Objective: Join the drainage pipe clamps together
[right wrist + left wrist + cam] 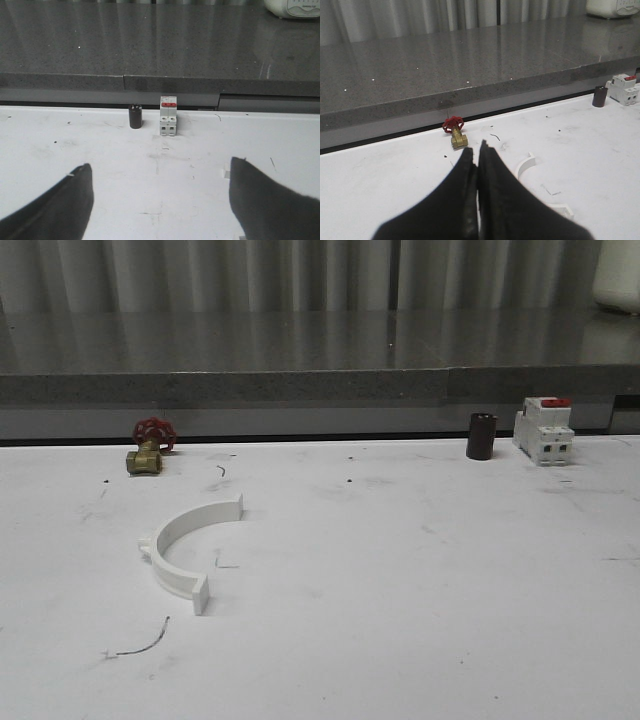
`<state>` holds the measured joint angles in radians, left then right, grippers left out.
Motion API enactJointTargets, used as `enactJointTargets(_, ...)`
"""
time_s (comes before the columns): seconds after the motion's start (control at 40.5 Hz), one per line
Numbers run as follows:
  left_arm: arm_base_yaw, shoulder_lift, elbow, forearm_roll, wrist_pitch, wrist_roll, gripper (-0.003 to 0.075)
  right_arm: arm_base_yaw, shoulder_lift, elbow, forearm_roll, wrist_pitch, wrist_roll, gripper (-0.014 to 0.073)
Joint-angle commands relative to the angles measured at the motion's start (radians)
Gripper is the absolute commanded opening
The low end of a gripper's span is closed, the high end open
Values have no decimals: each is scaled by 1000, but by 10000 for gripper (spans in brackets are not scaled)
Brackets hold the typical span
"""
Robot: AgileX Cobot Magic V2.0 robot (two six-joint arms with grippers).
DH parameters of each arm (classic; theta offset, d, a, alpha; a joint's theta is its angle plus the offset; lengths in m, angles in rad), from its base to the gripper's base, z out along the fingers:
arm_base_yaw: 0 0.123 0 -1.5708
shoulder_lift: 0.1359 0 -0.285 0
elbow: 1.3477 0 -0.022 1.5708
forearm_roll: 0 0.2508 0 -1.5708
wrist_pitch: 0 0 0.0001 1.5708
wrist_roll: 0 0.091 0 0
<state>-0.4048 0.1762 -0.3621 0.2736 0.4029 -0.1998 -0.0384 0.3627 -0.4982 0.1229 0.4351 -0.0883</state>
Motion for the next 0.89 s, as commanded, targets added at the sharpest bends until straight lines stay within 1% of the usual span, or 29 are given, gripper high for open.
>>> enactJointTargets(0.0, -9, 9, -26, 8, -69, 0, -20, -6, 13, -33, 4, -82, -1, 584)
enactJointTargets(0.346, -9, 9, -26, 8, -69, 0, -20, -6, 14, -33, 5, -100, 0, 584)
enactJointTargets(0.445, -9, 9, -26, 8, -69, 0, -20, -6, 33, -41, 5, -61, 1, 577)
enactJointTargets(0.47, -9, 9, -26, 8, -69, 0, -20, -6, 45, -46, 5, -42, 6, 563)
enactJointTargets(0.569, -9, 9, -26, 8, -69, 0, -20, -6, 158, -88, -4, 4, 52, 463)
enactJointTargets(0.618, -9, 9, -26, 8, -69, 0, -20, -6, 227, -118, -14, 13, 53, 435)
enactJointTargets(0.742, -9, 9, -26, 8, -69, 0, -20, -22, 416, -195, -31, 29, 56, 452)
enactJointTargets(0.865, -9, 9, -26, 8, -71, 0, -20, -93, 591, -279, -31, 42, 56, 451)
